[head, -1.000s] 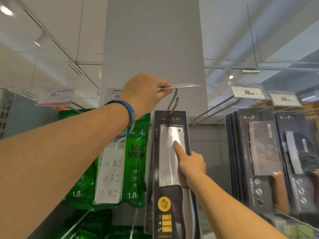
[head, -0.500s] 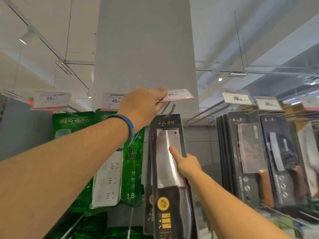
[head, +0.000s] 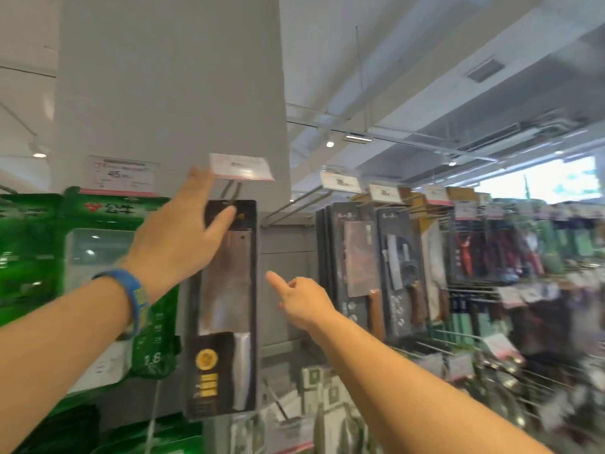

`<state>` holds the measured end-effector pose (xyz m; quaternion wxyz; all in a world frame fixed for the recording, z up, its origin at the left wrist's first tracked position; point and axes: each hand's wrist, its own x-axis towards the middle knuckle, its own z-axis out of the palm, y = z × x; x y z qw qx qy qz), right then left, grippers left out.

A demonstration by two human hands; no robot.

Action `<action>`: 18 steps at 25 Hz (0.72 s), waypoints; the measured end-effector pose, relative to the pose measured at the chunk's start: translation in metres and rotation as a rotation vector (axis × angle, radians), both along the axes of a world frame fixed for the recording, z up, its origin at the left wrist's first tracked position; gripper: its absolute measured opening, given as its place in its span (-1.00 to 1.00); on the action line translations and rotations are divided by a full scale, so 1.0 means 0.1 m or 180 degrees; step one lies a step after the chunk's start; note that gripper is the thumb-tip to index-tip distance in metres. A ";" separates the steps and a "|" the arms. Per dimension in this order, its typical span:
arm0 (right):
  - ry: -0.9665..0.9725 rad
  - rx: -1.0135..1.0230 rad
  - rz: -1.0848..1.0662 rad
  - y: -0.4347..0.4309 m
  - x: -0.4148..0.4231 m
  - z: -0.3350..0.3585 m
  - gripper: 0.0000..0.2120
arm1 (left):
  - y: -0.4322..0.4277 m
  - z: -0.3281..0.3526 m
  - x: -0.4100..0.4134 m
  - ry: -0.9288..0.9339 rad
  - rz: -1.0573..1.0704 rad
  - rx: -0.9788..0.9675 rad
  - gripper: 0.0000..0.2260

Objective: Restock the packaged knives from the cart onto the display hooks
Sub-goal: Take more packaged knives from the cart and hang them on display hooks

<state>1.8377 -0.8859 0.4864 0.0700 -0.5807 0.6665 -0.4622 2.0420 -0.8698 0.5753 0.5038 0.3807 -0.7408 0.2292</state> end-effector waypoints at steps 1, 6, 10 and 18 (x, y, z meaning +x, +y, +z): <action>-0.0201 -0.0233 0.0035 0.17 -0.07 -0.01 -0.40 | 0.01 -0.16 -0.05 0.0439 -0.0378 -0.0039 -0.44; -0.0878 -0.0721 0.0593 1.20 -0.43 -0.53 -0.72 | 0.07 -1.25 -0.68 0.1454 -0.2483 0.1483 -0.86; -0.1374 -0.0562 -0.0051 2.13 -0.89 -1.68 -0.77 | 0.32 -2.50 -1.41 0.0816 -0.3068 0.2997 -0.79; -0.2892 0.0613 -0.2603 5.03 -0.87 -4.66 -0.80 | 1.95 -5.17 -2.22 -0.0662 -0.3023 0.5451 -0.82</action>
